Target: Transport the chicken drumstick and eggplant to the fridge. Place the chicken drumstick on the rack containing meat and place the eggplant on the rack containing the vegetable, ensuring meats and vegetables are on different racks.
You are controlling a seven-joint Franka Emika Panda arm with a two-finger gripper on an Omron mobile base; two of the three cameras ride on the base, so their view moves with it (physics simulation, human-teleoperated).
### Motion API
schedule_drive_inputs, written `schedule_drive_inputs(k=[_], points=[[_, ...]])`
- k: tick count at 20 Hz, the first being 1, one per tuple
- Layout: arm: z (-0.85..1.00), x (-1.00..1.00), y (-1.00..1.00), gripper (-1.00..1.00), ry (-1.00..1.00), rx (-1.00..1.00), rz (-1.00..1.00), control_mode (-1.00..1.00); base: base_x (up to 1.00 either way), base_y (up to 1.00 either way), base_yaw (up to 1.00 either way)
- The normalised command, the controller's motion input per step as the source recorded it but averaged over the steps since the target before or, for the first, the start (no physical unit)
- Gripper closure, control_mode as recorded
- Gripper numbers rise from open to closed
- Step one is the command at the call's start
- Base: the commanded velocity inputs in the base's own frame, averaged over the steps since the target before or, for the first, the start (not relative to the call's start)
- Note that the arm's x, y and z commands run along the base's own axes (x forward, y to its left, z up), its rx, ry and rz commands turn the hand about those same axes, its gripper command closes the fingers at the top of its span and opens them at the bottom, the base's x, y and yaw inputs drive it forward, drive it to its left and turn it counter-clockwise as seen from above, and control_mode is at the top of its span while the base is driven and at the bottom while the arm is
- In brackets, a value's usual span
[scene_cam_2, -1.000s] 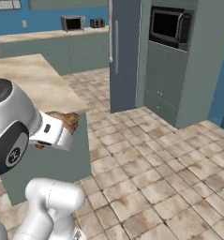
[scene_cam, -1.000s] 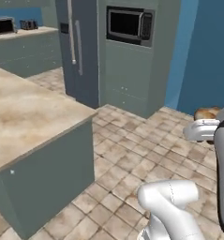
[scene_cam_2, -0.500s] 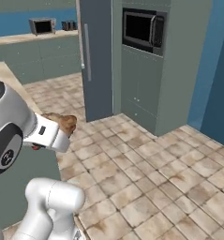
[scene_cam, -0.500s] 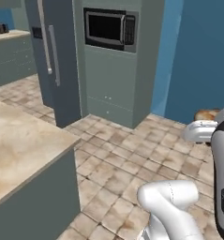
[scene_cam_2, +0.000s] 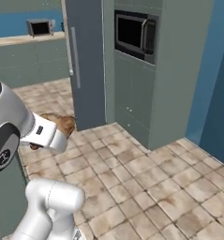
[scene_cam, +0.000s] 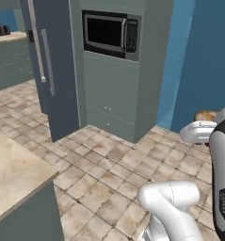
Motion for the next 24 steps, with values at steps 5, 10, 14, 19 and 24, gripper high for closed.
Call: schedule_drive_inputs(k=[5, 10, 14, 19, 24], points=[[0.0, 0.0, 0.0, 1.0, 0.0, 0.0, 0.0, 1.0, 1.0, -0.54, 0.36], [0.0, 0.0, 0.0, 1.0, 0.0, 0.0, 0.0, 1.0, 1.0, -0.32, 0.53], [0.0, 0.0, 0.0, 1.0, 0.0, 0.0, 0.0, 1.0, 1.0, -0.23, 0.52], [0.0, 0.0, 0.0, 1.0, 0.0, 0.0, 0.0, 1.0, 1.0, -0.15, 0.51], [0.0, 0.0, 0.0, 1.0, 0.0, 0.0, 0.0, 1.0, 1.0, -0.13, 0.41]])
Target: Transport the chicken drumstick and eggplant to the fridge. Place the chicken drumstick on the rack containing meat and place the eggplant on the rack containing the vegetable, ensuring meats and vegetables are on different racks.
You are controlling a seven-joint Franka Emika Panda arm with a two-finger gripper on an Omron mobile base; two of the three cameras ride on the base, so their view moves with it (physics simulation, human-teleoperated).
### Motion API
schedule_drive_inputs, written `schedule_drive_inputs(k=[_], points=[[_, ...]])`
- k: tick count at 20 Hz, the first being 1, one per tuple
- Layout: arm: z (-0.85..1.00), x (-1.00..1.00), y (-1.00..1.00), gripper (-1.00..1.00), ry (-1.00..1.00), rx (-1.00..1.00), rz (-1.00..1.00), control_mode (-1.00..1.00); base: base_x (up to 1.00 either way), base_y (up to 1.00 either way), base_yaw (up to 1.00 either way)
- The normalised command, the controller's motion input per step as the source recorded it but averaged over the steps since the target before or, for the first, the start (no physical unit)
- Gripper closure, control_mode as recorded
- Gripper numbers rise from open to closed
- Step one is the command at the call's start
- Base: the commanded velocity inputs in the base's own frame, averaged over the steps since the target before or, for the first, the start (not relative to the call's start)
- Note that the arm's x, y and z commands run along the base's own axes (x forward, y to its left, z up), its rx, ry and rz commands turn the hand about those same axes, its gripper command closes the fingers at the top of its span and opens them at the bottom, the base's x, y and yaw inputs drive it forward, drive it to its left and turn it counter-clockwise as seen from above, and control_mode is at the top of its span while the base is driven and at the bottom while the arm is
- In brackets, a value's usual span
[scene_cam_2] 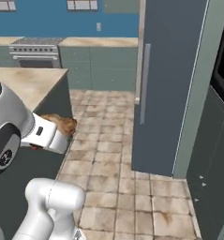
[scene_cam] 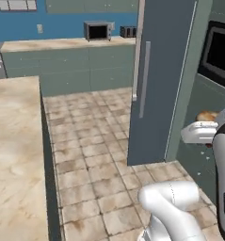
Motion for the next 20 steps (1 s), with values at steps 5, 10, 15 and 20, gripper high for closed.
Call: schedule_drive_inputs(k=[5, 10, 15, 20], points=[[0.0, 0.0, 0.0, 1.0, 0.0, 0.0, 0.0, 1.0, 1.0, -0.24, 0.38], [0.0, 0.0, 0.0, 1.0, 0.0, 0.0, 0.0, 1.0, 1.0, -0.31, 0.26], [0.0, 0.0, 0.0, 1.0, 0.0, 0.0, 0.0, 1.0, 1.0, -0.44, 0.13], [0.0, 0.0, 0.0, 1.0, 0.0, 0.0, 0.0, 1.0, 1.0, 0.05, -0.01]])
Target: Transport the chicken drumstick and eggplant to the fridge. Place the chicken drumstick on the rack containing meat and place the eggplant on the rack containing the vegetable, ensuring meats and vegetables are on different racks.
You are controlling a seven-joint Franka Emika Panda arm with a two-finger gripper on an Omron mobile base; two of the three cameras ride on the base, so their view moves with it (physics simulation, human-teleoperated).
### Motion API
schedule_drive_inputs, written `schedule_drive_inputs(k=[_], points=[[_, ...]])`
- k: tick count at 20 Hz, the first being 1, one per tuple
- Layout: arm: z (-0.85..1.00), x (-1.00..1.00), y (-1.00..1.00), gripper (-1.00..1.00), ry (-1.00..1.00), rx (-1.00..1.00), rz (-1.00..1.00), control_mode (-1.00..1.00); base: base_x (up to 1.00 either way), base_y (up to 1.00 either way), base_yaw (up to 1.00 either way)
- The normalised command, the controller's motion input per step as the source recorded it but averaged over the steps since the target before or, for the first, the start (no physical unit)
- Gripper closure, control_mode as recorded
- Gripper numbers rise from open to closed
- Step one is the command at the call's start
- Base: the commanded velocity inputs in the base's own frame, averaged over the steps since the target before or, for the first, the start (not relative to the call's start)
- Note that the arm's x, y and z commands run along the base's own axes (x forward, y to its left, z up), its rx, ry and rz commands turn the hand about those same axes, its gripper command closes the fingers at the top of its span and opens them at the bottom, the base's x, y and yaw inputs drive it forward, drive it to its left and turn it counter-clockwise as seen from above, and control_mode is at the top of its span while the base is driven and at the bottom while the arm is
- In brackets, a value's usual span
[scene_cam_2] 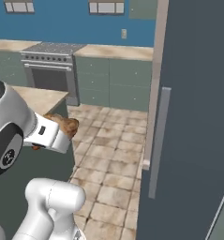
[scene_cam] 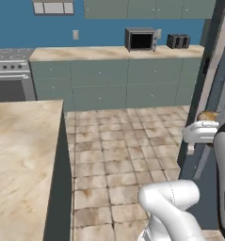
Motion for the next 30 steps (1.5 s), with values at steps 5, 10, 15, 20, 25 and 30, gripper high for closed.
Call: schedule_drive_inputs(k=[5, 10, 15, 20, 25, 30], points=[[0.0, 0.0, 0.0, 1.0, 0.0, 0.0, 0.0, 1.0, 1.0, 0.48, -0.17], [0.0, 0.0, 0.0, 1.0, 0.0, 0.0, 0.0, 1.0, 1.0, 0.03, -0.17], [0.0, 0.0, 0.0, 1.0, 0.0, 0.0, 0.0, 1.0, 1.0, 0.0, -0.17], [0.0, 0.0, 0.0, 1.0, 0.0, 0.0, 0.0, 1.0, 1.0, 0.2, -0.21], [0.0, 0.0, 0.0, 1.0, 0.0, 0.0, 0.0, 1.0, 1.0, 0.14, -0.31], [0.0, 0.0, 0.0, 1.0, 0.0, 0.0, 0.0, 1.0, 0.83, 0.11, -0.5]])
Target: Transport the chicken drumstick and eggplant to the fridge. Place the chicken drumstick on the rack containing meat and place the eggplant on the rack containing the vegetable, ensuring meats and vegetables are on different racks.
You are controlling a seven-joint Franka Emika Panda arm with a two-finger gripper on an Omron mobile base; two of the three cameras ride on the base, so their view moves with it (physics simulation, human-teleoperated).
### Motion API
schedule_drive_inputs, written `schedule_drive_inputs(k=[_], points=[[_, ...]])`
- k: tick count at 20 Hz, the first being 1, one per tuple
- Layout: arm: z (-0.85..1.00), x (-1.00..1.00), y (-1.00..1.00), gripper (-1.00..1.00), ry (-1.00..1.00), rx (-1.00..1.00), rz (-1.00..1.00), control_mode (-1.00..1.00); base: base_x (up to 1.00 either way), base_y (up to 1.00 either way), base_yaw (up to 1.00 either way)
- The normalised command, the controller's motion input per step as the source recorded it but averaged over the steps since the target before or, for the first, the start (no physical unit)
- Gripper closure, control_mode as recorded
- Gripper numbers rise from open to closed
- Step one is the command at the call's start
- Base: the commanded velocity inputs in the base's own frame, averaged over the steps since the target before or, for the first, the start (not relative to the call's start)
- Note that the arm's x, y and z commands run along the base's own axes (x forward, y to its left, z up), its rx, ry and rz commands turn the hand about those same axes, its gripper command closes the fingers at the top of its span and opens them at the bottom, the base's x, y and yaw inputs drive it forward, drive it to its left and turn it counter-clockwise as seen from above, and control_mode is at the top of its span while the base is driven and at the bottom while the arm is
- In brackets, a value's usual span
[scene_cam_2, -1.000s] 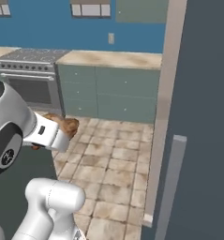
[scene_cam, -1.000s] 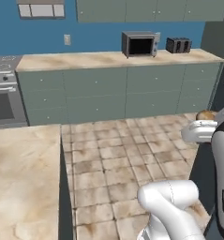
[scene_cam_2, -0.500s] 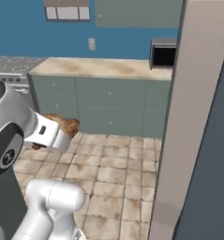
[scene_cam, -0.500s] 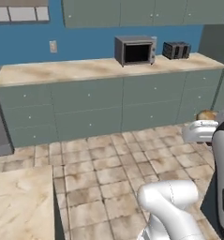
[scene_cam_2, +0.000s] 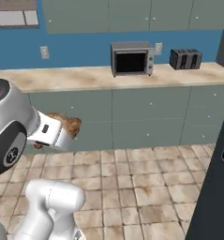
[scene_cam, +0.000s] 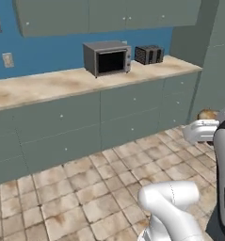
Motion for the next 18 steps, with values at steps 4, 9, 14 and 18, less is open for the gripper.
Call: schedule_drive_inputs(k=[4, 9, 14, 18], points=[[0.0, 0.0, 0.0, 1.0, 0.0, 0.0, 0.0, 1.0, 0.1, 0.0, -0.76], [0.0, 0.0, 0.0, 1.0, 0.0, 0.0, 0.0, 1.0, 0.0, 0.0, -1.0], [0.0, 0.0, 0.0, 1.0, 0.0, 0.0, 0.0, 1.0, 0.26, 0.25, -0.92], [0.0, 0.0, 0.0, 1.0, 0.0, 0.0, 0.0, 1.0, 0.31, 0.32, -0.91]])
